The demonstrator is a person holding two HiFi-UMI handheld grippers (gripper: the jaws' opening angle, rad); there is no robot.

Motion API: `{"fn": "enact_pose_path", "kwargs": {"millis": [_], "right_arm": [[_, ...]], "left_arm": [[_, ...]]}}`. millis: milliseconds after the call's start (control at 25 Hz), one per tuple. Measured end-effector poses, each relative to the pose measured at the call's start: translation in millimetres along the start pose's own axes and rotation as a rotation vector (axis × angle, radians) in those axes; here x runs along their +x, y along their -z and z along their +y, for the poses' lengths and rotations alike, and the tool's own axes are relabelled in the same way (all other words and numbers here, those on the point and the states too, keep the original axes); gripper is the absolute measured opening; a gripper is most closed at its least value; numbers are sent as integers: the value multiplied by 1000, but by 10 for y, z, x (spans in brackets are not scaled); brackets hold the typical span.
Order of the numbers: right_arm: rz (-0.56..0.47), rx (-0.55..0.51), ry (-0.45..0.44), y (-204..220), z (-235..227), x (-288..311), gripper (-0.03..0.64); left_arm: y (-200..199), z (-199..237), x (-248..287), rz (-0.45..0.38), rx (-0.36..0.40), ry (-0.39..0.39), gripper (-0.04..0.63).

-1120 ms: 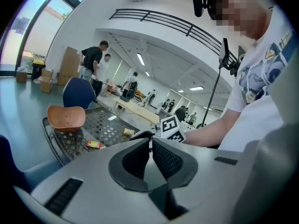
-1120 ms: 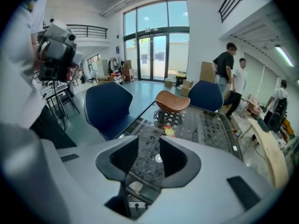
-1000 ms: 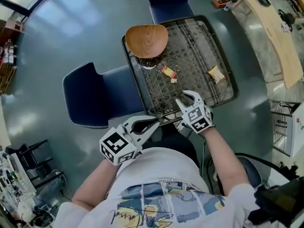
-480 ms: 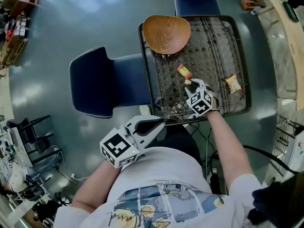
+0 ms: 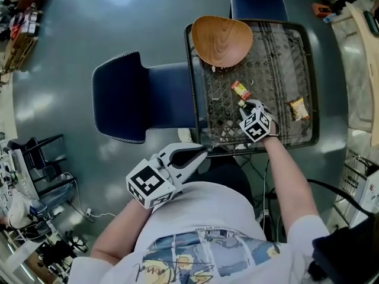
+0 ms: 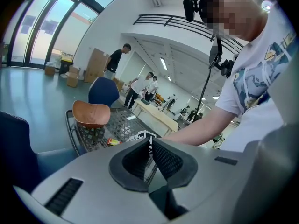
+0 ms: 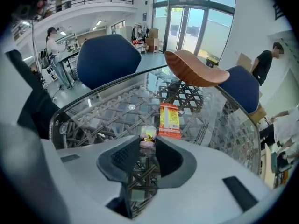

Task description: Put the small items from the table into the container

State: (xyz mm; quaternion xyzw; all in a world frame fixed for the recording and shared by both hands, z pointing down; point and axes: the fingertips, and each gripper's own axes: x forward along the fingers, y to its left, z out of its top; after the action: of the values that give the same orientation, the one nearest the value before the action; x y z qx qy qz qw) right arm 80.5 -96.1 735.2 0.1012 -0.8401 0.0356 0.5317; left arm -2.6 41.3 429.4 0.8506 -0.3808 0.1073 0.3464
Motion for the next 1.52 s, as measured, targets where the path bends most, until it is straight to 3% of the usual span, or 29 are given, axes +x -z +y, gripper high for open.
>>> {"fn": "enact_pose_path", "kwargs": {"millis": [240, 400, 640, 920, 1280, 1520], "right_arm": [[-33, 54, -2, -85, 47, -148, 107], [-76, 64, 8, -365, -4, -359, 107], [-166, 88, 64, -984, -480, -579, 107], [-223, 104, 113, -1670, -1069, -449, 107], [-162, 141, 112, -1929, -1461, 114, 107], [-93, 100, 97, -1932, -1518, 454, 107]], "left_arm": [[0, 65, -4, -12, 5, 18, 9], [-55, 145, -60, -26, 7, 27, 9], [-165, 228, -131, -50, 14, 25, 9], [-160, 403, -359, -67, -15, -32, 9], [-89, 631, -597, -103, -76, -118, 9], [-5, 724, -658, -113, -111, -146, 9]]}}
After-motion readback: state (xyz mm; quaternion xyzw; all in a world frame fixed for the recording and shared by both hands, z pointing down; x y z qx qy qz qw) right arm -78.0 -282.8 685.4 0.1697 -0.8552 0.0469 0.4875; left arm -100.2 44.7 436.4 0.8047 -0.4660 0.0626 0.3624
